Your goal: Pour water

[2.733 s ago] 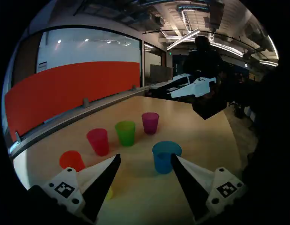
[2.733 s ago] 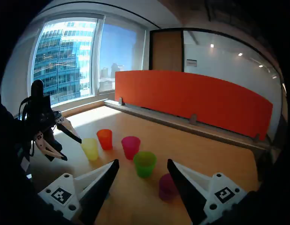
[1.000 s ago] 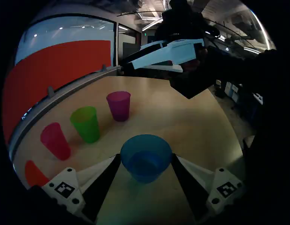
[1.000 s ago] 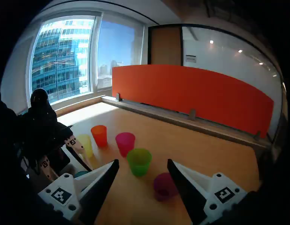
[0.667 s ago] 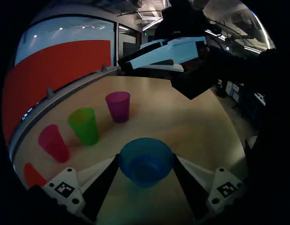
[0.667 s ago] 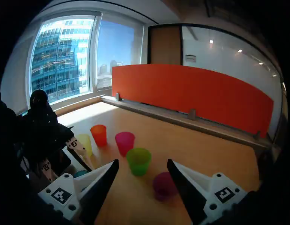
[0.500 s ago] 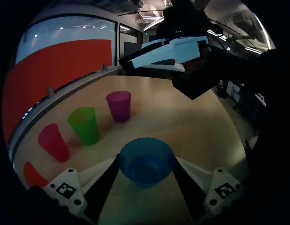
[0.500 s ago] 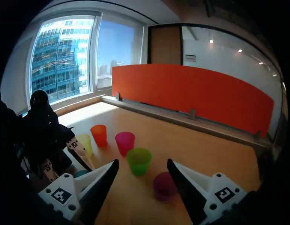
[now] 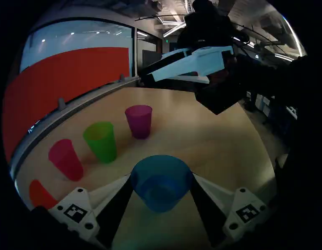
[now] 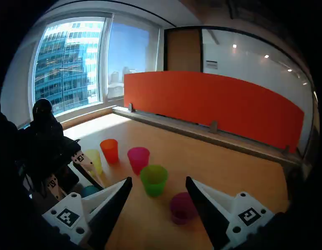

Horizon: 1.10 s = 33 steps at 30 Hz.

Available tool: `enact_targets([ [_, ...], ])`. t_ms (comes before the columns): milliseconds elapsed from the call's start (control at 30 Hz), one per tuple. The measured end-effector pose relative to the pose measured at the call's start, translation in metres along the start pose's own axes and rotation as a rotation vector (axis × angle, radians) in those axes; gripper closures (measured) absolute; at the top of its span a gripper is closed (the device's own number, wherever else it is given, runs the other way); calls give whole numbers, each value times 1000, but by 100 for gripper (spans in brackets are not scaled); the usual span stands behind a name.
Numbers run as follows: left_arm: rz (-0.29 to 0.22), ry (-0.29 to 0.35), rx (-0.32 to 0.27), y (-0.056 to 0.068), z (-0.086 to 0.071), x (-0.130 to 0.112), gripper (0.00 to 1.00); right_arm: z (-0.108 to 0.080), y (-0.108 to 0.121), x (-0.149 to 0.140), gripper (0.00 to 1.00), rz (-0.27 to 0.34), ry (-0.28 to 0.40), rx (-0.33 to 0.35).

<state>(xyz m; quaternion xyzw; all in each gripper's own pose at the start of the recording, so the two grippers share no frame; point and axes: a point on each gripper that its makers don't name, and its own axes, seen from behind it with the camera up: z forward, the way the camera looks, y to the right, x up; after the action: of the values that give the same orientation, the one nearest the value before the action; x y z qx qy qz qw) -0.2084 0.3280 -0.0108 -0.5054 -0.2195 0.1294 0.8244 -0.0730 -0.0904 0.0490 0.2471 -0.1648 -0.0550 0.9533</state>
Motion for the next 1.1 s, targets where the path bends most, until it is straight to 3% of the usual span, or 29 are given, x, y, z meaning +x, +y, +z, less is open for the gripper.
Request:
enact_targets([
  [200,-30,40,23,-9,-13,13,12,2,1,1,0,-4,-1,-2],
  [600,-53,132,128,-42,-52,44,12,7,1,2,0,-29,-6,-5],
  [1100,-80,243,253,-75,-114,69,12,27,-5,-8,0,-54,-33,23],
])
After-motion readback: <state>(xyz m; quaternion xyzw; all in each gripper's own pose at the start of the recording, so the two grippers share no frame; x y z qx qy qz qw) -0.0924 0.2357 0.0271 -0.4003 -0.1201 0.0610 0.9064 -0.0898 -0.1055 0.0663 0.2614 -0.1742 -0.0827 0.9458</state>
